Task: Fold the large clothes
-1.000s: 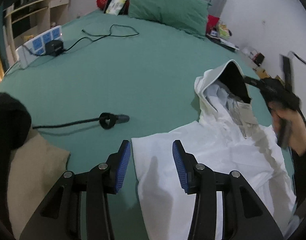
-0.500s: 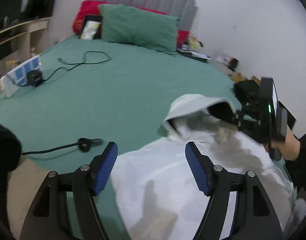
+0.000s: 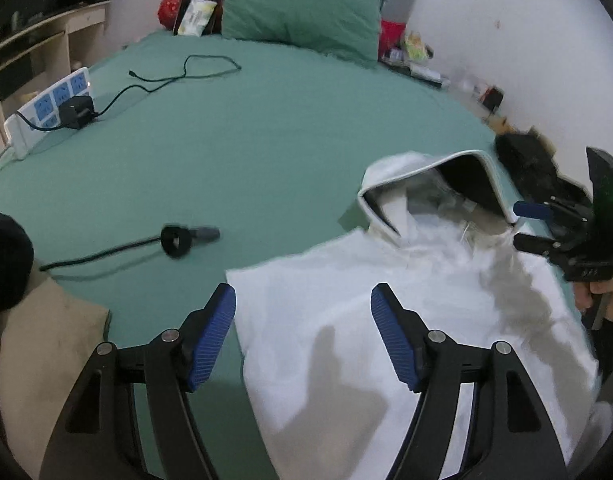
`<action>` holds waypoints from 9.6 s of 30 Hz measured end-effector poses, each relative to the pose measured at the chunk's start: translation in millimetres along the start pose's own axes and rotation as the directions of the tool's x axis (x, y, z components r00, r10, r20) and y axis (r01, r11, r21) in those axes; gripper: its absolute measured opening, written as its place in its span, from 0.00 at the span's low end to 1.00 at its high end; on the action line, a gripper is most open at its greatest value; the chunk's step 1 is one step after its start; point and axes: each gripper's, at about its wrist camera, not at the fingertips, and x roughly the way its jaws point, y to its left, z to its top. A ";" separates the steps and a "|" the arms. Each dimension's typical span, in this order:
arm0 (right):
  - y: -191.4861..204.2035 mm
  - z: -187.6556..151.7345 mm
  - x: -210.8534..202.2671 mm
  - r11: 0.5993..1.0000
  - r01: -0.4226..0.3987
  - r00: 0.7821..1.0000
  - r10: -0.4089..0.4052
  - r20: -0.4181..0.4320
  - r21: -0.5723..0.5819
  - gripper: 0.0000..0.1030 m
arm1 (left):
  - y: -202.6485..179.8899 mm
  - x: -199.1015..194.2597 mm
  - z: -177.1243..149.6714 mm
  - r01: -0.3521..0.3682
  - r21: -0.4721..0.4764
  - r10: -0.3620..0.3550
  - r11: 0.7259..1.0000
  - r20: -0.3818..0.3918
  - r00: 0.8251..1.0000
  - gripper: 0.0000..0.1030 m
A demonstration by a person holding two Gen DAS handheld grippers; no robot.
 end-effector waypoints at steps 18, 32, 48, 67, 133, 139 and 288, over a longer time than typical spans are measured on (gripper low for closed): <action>-30.8 87.0 135.8 0.968 -0.249 0.908 0.244 -0.340 0.030 0.94 | 29.8 19.5 -1.8 -0.025 -0.052 0.021 0.998 -0.071 0.997 0.71; 59.4 57.7 173.8 0.883 -0.296 0.822 0.042 -0.568 -0.364 0.88 | 28.1 25.4 -6.1 -0.108 -0.029 0.105 0.994 -0.093 0.990 0.71; 195.1 -18.6 126.0 0.251 0.429 0.806 -0.540 0.243 -0.867 0.33 | 12.8 3.1 0.0 -0.084 -0.002 0.084 0.996 -0.040 0.996 0.71; 182.2 -107.2 42.1 0.689 0.409 0.878 -0.476 0.051 -0.599 0.63 | -74.9 2.3 -5.6 0.113 0.110 -0.110 0.987 -0.033 0.993 0.71; 93.1 -179.3 -90.0 0.980 0.077 0.995 -0.088 0.056 0.183 0.83 | -85.0 -66.1 -102.3 0.008 -0.019 -0.009 1.000 -0.074 0.997 0.59; 60.5 -235.5 -153.3 0.960 0.223 0.973 -0.229 0.013 0.171 0.83 | -52.3 -120.6 -147.8 -0.080 -0.069 0.075 0.994 -0.082 0.994 0.59; -19.7 -277.2 -149.3 0.788 0.121 0.992 -0.118 -0.045 0.604 0.11 | -54.7 -83.8 -156.2 -0.155 -0.085 0.146 0.984 -0.102 0.984 0.12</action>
